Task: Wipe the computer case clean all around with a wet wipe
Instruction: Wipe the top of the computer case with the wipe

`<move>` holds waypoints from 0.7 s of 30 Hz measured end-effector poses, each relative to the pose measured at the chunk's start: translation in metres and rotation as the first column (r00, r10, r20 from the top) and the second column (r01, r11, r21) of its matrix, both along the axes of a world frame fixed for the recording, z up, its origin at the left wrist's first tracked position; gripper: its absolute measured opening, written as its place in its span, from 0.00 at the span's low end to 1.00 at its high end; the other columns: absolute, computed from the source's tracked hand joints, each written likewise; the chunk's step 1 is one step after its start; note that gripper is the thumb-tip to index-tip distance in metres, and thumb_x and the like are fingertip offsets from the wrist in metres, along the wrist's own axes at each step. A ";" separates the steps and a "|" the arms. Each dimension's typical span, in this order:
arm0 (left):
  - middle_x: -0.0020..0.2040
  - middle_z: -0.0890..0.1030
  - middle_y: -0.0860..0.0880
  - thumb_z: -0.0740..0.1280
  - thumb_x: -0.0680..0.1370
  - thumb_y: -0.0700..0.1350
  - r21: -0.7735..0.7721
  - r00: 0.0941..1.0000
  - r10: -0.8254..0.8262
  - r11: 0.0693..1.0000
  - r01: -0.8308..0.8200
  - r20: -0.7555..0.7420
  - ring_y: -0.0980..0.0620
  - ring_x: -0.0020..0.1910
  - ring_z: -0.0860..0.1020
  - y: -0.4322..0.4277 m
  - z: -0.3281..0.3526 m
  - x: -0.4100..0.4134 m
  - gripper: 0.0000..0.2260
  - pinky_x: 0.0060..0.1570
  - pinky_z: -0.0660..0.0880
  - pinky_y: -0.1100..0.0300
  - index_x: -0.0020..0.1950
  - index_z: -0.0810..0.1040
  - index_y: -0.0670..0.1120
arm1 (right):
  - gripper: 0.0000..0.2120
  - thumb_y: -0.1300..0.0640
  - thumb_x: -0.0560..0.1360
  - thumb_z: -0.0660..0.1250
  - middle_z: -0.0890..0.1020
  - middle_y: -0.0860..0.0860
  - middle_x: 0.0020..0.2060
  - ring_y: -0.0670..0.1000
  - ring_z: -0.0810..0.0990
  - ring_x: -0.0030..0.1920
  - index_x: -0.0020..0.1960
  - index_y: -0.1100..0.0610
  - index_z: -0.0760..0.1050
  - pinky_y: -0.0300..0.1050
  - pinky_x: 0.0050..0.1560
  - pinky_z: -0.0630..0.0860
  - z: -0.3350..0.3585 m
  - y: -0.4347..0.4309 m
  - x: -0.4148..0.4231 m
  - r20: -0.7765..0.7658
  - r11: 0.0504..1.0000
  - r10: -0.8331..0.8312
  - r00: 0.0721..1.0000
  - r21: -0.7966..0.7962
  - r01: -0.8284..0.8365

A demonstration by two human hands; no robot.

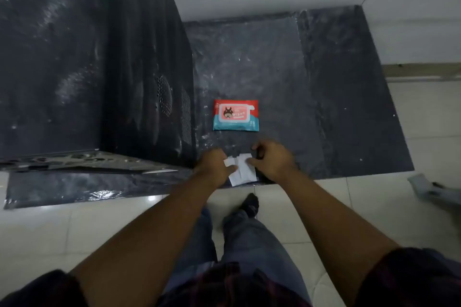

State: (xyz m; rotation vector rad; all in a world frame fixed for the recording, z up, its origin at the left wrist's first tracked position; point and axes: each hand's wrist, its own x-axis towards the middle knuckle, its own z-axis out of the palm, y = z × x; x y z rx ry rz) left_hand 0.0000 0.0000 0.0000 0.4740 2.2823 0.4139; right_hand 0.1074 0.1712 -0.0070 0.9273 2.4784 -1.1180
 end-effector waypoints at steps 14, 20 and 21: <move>0.55 0.85 0.46 0.70 0.82 0.47 0.167 0.938 0.345 0.924 -0.345 0.032 0.46 0.49 0.81 0.056 0.057 -0.015 0.07 0.46 0.73 0.58 0.56 0.83 0.45 | 0.05 0.62 0.77 0.75 0.82 0.52 0.37 0.44 0.79 0.36 0.44 0.59 0.80 0.33 0.37 0.72 0.048 0.030 -0.027 -0.065 0.902 -0.338 0.939 -0.309 0.303; 0.48 0.84 0.49 0.71 0.81 0.46 0.349 0.945 0.328 0.887 -0.303 -0.011 0.46 0.48 0.82 0.109 0.142 -0.058 0.04 0.46 0.77 0.57 0.47 0.80 0.50 | 0.10 0.66 0.73 0.76 0.84 0.53 0.38 0.53 0.83 0.40 0.42 0.53 0.79 0.54 0.47 0.83 0.121 0.075 -0.060 -0.241 0.796 -0.548 0.801 -0.445 0.410; 0.49 0.85 0.47 0.71 0.81 0.46 0.371 0.950 0.312 0.884 -0.284 -0.017 0.46 0.48 0.83 0.116 0.154 -0.065 0.06 0.46 0.78 0.56 0.45 0.81 0.49 | 0.09 0.67 0.74 0.75 0.85 0.56 0.41 0.55 0.83 0.42 0.44 0.54 0.79 0.56 0.48 0.84 0.134 0.081 -0.066 -0.261 0.774 -0.571 0.778 -0.486 0.405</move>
